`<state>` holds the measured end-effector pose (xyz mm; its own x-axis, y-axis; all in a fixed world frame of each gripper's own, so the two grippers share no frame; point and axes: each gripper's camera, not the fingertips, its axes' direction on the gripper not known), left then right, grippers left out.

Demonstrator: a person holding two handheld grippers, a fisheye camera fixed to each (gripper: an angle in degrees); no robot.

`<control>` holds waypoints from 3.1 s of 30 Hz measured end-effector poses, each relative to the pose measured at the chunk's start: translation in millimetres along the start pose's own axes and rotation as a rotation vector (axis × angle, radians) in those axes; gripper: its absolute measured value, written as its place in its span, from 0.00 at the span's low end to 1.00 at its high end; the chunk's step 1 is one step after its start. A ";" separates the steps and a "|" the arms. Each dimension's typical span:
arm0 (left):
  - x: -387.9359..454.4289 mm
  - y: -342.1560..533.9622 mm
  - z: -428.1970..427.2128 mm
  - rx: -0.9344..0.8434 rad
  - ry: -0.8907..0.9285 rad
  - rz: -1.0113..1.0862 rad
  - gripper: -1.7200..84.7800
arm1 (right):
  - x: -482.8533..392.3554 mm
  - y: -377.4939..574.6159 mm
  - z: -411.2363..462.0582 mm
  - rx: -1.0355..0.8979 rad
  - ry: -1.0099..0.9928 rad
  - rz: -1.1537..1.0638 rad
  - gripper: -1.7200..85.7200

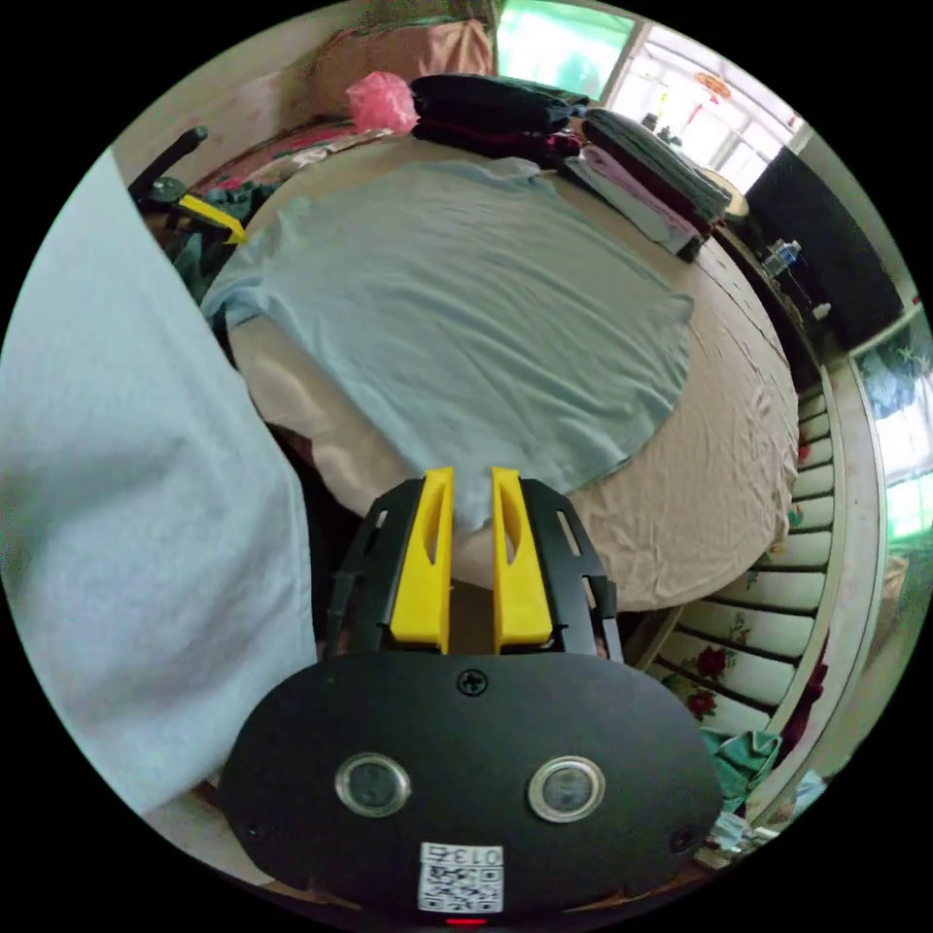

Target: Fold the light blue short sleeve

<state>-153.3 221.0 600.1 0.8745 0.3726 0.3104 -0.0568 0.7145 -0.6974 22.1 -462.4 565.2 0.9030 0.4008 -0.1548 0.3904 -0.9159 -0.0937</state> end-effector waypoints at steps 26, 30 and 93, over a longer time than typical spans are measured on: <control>-95.9 77.4 121.8 -0.134 0.477 -0.056 0.03 | -38.6 23.8 -6.7 -0.048 0.112 -0.099 0.03; -114.4 81.3 96.4 -0.092 0.510 -0.028 0.02 | -33.4 25.3 -15.9 -0.022 0.111 -0.075 0.03; -187.9 -181.4 46.2 -0.025 0.145 0.226 0.04 | -49.9 -355.4 43.1 0.237 0.009 -0.640 0.08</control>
<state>-329.6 48.7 698.2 0.9008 0.4313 0.0508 -0.2483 0.6075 -0.7545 -169.4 -155.8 563.9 0.5089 0.8608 0.0110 0.7994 -0.4678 -0.3771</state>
